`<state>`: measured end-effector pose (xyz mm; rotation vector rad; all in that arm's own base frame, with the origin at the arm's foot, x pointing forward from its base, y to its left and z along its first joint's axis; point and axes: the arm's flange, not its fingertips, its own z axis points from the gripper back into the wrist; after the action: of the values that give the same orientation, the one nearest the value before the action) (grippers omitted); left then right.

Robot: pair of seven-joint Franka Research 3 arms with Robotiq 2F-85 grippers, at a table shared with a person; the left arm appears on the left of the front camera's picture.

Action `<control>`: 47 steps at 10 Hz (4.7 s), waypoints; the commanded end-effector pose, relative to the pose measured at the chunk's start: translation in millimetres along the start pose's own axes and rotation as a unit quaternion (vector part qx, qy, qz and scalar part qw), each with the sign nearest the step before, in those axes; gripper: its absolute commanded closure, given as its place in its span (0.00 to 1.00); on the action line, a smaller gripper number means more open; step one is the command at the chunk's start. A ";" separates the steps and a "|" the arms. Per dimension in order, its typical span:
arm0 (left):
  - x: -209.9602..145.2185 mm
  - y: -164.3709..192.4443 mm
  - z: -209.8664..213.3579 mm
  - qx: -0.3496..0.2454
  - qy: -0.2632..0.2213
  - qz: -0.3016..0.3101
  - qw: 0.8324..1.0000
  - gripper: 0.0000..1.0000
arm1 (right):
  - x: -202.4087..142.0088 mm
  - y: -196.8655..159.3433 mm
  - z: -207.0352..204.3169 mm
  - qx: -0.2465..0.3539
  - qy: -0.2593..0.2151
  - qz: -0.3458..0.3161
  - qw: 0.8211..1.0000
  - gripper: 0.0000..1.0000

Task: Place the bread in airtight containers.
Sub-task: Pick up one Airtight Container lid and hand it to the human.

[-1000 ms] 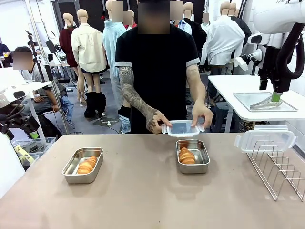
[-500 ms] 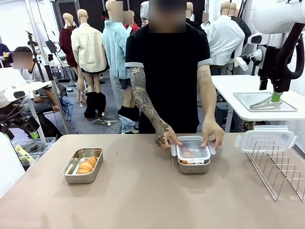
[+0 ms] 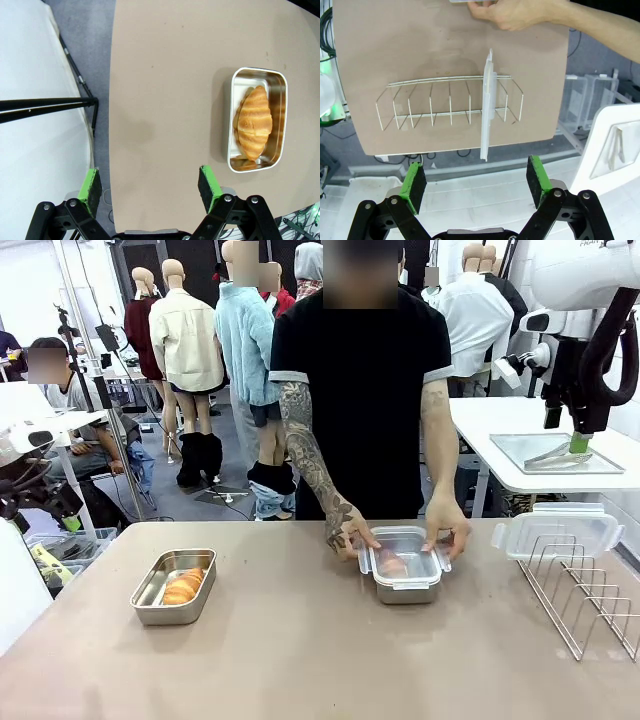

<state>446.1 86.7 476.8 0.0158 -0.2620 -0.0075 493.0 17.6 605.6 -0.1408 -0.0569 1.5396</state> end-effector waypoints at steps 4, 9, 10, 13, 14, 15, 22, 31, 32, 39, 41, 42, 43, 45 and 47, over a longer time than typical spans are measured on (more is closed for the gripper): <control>-1.4 1.3 1.4 -0.002 0.001 -0.007 1.000 0.00 | -0.7 -1.4 1.9 0.000 0.007 0.002 1.000 0.00; -1.4 1.3 1.4 -0.002 0.001 -0.007 1.000 0.00 | -0.7 -1.4 1.9 0.000 0.007 0.002 1.000 0.00; -1.4 1.3 1.4 -0.002 0.001 -0.007 1.000 0.00 | -0.7 -1.4 1.9 0.000 0.007 0.002 1.000 0.00; -1.4 1.3 1.4 -0.002 0.001 -0.007 1.000 0.00 | -0.7 -1.4 1.9 0.000 0.007 0.002 1.000 0.00; -1.4 1.3 1.4 -0.002 0.001 -0.007 1.000 0.00 | -0.7 -1.4 1.9 0.000 0.007 0.002 1.000 0.00; -1.4 1.3 1.4 -0.002 0.001 -0.007 1.000 0.00 | -0.7 -1.4 1.9 0.000 0.007 0.002 1.000 0.00; -1.4 1.3 1.4 -0.002 0.001 -0.007 1.000 0.00 | -0.7 -1.4 1.9 0.000 0.007 0.002 1.000 0.00; -1.4 1.3 1.4 -0.002 0.001 -0.007 1.000 0.00 | -0.7 -1.4 1.9 0.000 0.007 0.002 1.000 0.00; -1.4 1.3 1.4 -0.002 0.001 -0.007 1.000 0.00 | -0.7 -1.4 1.9 0.000 0.007 0.002 1.000 0.00; -1.4 1.3 1.4 -0.002 0.001 -0.007 1.000 0.00 | -0.7 -1.4 1.9 0.000 0.007 0.002 1.000 0.00; -1.4 1.3 1.4 -0.002 0.001 -0.007 1.000 0.00 | -3.0 0.7 -4.7 0.008 -0.001 -0.005 1.000 0.00; -1.4 1.3 1.4 -0.002 0.001 -0.007 1.000 0.00 | -3.1 8.2 -10.5 0.014 0.006 -0.005 1.000 0.00; -1.4 1.3 1.4 -0.002 0.001 -0.007 1.000 0.00 | -3.3 18.8 -18.1 0.013 0.006 -0.016 1.000 0.00; -1.4 1.3 1.4 -0.002 0.001 -0.007 1.000 0.00 | -7.0 31.1 -38.5 0.017 0.003 -0.023 1.000 0.00; -1.4 1.3 1.4 -0.002 0.001 -0.007 1.000 0.00 | -13.5 29.1 -58.7 0.011 -0.026 -0.048 0.998 0.00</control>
<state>446.1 86.7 476.8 0.0158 -0.2620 -0.0075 472.7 4.4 555.1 -0.0877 -0.0204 1.4970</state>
